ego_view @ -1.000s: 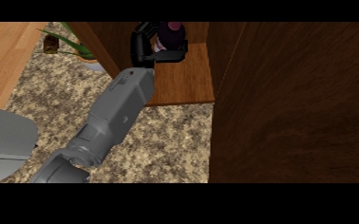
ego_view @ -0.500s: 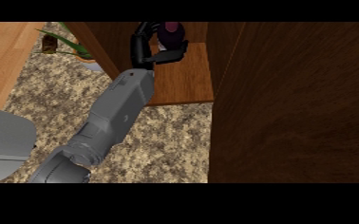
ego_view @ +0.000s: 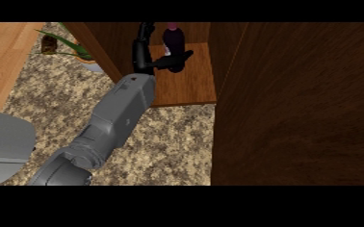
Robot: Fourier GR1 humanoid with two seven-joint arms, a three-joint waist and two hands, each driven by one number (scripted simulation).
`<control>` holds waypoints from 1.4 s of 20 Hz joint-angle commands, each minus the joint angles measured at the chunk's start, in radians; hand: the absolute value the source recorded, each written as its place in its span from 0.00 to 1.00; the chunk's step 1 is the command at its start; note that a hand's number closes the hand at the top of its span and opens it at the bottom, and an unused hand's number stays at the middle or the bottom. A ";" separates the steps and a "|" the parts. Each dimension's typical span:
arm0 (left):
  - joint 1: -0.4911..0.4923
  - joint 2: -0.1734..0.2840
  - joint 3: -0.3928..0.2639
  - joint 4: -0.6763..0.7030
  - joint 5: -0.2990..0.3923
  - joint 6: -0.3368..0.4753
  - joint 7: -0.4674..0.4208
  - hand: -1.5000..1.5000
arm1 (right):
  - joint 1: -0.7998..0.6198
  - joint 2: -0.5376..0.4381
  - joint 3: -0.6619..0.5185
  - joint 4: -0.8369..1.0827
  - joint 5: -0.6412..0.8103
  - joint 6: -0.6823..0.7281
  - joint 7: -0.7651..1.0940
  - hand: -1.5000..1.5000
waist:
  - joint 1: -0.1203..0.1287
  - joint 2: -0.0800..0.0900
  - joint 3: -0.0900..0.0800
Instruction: Pick up the wine, place it into the cabinet and close the cabinet
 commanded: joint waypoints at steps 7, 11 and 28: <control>0.068 0.037 0.005 0.029 -0.020 -0.016 -0.030 0.00 | -0.040 0.008 0.038 -0.054 0.010 -0.041 0.056 0.00 | 0.007 0.010 -0.006; 0.090 0.047 0.035 0.011 -0.001 -0.028 -0.086 0.00 | 0.019 -0.004 0.020 -0.071 -0.024 -0.002 0.026 0.00 | -0.011 0.015 -0.006; 0.090 0.001 0.011 0.015 -0.025 -0.170 -0.098 0.00 | -0.006 0.004 0.035 -0.044 -0.012 -0.028 0.024 0.00 | 0.004 0.006 -0.005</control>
